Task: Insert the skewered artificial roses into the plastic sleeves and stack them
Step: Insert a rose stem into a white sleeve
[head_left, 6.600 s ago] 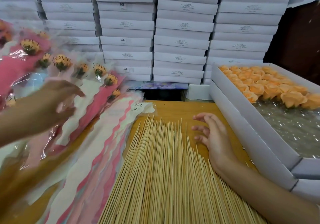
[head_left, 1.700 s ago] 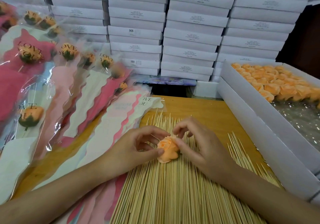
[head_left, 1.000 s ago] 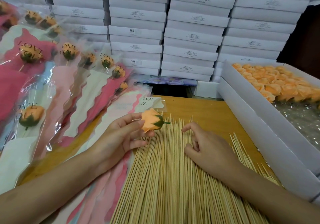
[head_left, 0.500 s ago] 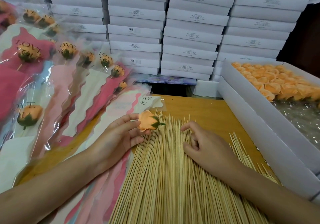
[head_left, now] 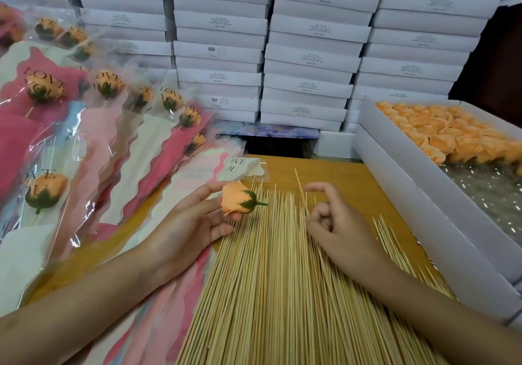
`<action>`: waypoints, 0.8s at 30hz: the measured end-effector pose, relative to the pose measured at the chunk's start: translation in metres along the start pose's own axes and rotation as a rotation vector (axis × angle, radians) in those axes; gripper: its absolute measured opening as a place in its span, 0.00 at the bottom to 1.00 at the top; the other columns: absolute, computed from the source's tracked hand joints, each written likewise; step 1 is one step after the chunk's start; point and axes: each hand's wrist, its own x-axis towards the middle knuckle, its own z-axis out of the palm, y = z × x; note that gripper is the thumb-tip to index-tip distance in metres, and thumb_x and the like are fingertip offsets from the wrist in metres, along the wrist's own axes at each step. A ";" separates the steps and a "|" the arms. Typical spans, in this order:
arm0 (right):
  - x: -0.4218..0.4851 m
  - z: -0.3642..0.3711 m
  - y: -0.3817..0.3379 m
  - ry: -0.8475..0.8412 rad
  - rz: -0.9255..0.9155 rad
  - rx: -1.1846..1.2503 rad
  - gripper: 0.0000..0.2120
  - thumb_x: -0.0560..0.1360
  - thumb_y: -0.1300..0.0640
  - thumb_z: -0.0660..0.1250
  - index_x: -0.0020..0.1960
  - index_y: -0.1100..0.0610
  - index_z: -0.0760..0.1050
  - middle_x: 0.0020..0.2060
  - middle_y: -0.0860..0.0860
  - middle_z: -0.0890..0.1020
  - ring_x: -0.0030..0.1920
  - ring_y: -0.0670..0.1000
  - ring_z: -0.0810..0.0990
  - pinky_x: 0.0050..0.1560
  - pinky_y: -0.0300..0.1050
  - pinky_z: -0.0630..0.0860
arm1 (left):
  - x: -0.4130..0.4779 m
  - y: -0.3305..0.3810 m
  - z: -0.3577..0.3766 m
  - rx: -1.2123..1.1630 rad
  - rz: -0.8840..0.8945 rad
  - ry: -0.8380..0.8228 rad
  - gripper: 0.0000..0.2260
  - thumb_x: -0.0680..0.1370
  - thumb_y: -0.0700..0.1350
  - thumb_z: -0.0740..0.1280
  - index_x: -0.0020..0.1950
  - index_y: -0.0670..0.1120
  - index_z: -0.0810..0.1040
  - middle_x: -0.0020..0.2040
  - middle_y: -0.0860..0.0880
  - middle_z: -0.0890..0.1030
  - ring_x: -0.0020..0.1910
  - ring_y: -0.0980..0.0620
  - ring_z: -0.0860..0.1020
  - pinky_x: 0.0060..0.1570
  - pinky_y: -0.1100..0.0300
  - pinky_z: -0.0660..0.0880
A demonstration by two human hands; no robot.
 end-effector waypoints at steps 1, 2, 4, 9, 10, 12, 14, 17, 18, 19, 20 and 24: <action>0.000 -0.001 -0.001 0.013 0.017 0.072 0.23 0.78 0.63 0.64 0.68 0.45 0.65 0.31 0.42 0.76 0.28 0.41 0.71 0.35 0.39 0.72 | 0.000 0.000 0.001 0.007 0.002 -0.001 0.15 0.72 0.40 0.66 0.58 0.44 0.78 0.46 0.44 0.83 0.37 0.53 0.82 0.35 0.64 0.79; 0.001 -0.002 -0.002 0.018 0.041 0.137 0.25 0.78 0.63 0.63 0.70 0.44 0.64 0.32 0.42 0.77 0.28 0.43 0.71 0.33 0.41 0.72 | -0.001 0.000 0.001 0.013 0.004 -0.004 0.15 0.72 0.40 0.66 0.58 0.44 0.78 0.45 0.44 0.83 0.37 0.53 0.82 0.35 0.64 0.79; 0.001 -0.003 -0.004 0.022 0.089 0.254 0.27 0.79 0.63 0.63 0.71 0.42 0.62 0.33 0.44 0.79 0.28 0.46 0.71 0.30 0.41 0.69 | -0.001 0.000 0.002 0.022 0.008 -0.009 0.15 0.72 0.40 0.66 0.59 0.43 0.77 0.44 0.44 0.83 0.36 0.54 0.81 0.35 0.64 0.79; 0.003 -0.007 -0.010 0.007 0.167 0.517 0.24 0.81 0.63 0.59 0.74 0.46 0.61 0.30 0.48 0.79 0.24 0.43 0.69 0.26 0.34 0.68 | -0.002 0.000 0.001 0.041 0.012 -0.021 0.15 0.72 0.40 0.66 0.58 0.45 0.78 0.42 0.45 0.82 0.34 0.55 0.79 0.34 0.65 0.78; 0.004 -0.007 -0.010 -0.009 0.186 0.563 0.25 0.81 0.63 0.58 0.75 0.46 0.61 0.30 0.48 0.79 0.23 0.43 0.69 0.25 0.35 0.68 | -0.002 0.000 0.001 0.045 0.016 -0.027 0.15 0.72 0.40 0.66 0.58 0.45 0.78 0.42 0.45 0.82 0.34 0.55 0.79 0.34 0.65 0.78; 0.003 -0.007 -0.011 -0.058 0.216 0.662 0.27 0.81 0.64 0.59 0.76 0.47 0.58 0.31 0.50 0.80 0.23 0.43 0.71 0.24 0.36 0.69 | -0.002 0.000 0.001 0.052 0.021 -0.038 0.15 0.72 0.40 0.66 0.58 0.45 0.78 0.41 0.46 0.82 0.34 0.55 0.79 0.34 0.65 0.78; 0.002 -0.006 -0.012 -0.119 0.233 0.762 0.31 0.79 0.66 0.60 0.77 0.46 0.55 0.32 0.51 0.80 0.23 0.44 0.72 0.23 0.37 0.70 | -0.002 0.000 0.001 0.056 0.024 -0.044 0.15 0.73 0.40 0.65 0.59 0.45 0.78 0.41 0.46 0.82 0.34 0.55 0.79 0.34 0.65 0.78; 0.003 -0.006 -0.012 -0.192 0.235 0.865 0.36 0.76 0.67 0.62 0.78 0.46 0.54 0.32 0.52 0.79 0.23 0.45 0.72 0.23 0.38 0.71 | -0.002 0.000 0.002 0.061 0.026 -0.039 0.15 0.72 0.39 0.65 0.59 0.44 0.77 0.40 0.46 0.82 0.34 0.55 0.79 0.33 0.65 0.78; 0.003 -0.006 -0.012 -0.209 0.236 0.894 0.38 0.73 0.66 0.64 0.77 0.46 0.55 0.31 0.52 0.78 0.23 0.45 0.72 0.23 0.38 0.71 | -0.003 0.000 0.003 0.062 0.027 -0.041 0.15 0.72 0.39 0.65 0.59 0.44 0.77 0.41 0.45 0.82 0.34 0.54 0.79 0.33 0.65 0.78; 0.003 -0.006 -0.012 -0.224 0.244 0.923 0.40 0.70 0.64 0.66 0.77 0.46 0.56 0.31 0.52 0.78 0.22 0.45 0.72 0.23 0.38 0.72 | -0.004 0.001 0.004 0.063 0.028 -0.044 0.15 0.72 0.39 0.65 0.59 0.44 0.77 0.41 0.45 0.82 0.34 0.54 0.79 0.33 0.64 0.78; 0.004 -0.006 -0.011 -0.235 0.255 0.952 0.41 0.67 0.62 0.67 0.76 0.45 0.57 0.31 0.53 0.78 0.22 0.45 0.72 0.23 0.38 0.72 | -0.004 0.001 0.004 0.065 0.029 -0.046 0.15 0.72 0.39 0.65 0.59 0.44 0.77 0.41 0.45 0.82 0.34 0.54 0.80 0.33 0.64 0.79; 0.004 -0.007 -0.008 -0.277 0.285 1.054 0.40 0.66 0.62 0.67 0.74 0.42 0.58 0.32 0.53 0.78 0.22 0.45 0.74 0.24 0.40 0.76 | -0.005 0.002 0.005 0.065 0.014 -0.028 0.16 0.73 0.39 0.64 0.61 0.44 0.76 0.43 0.43 0.83 0.33 0.51 0.82 0.30 0.64 0.79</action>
